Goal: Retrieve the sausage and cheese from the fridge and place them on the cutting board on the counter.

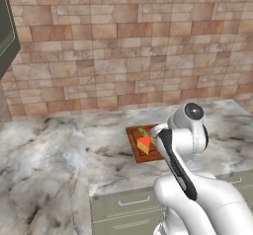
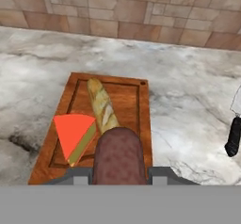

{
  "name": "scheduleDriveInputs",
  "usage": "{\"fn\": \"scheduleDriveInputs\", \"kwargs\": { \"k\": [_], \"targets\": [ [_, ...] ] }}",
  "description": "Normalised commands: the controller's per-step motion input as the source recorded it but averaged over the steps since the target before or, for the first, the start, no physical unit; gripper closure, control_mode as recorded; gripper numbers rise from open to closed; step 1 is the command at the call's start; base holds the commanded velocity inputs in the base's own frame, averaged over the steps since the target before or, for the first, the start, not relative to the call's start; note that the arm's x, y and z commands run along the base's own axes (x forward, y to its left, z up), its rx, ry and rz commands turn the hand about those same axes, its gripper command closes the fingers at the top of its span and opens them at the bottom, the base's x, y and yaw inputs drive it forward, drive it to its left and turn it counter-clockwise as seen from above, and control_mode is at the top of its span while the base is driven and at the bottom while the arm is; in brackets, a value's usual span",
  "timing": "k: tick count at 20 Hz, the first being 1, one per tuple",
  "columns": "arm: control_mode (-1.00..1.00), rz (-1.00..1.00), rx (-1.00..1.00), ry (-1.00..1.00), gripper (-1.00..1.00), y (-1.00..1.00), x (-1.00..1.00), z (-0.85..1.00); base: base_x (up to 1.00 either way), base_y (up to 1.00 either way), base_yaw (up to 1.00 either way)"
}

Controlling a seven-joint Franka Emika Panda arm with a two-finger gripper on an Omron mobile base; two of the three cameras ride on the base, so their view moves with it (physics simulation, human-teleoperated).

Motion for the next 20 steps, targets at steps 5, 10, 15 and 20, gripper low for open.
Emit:
{"fn": "scheduleDriveInputs", "kwargs": {
  "k": [5,10,15,20],
  "targets": [
    [-1.00,0.14,0.01,0.16,1.00,-0.28,0.53,-0.12,0.00,0.00,0.00],
    [-1.00,0.04,0.01,0.16,1.00,-0.16,0.61,-0.12,0.00,0.00,0.00],
    [-1.00,0.00,0.00,0.02,1.00,0.03,0.52,-0.31,0.00,0.00,0.00],
    [-1.00,0.00,0.00,0.04,1.00,0.15,0.52,-0.33,0.00,0.00,0.00]
  ]
}}
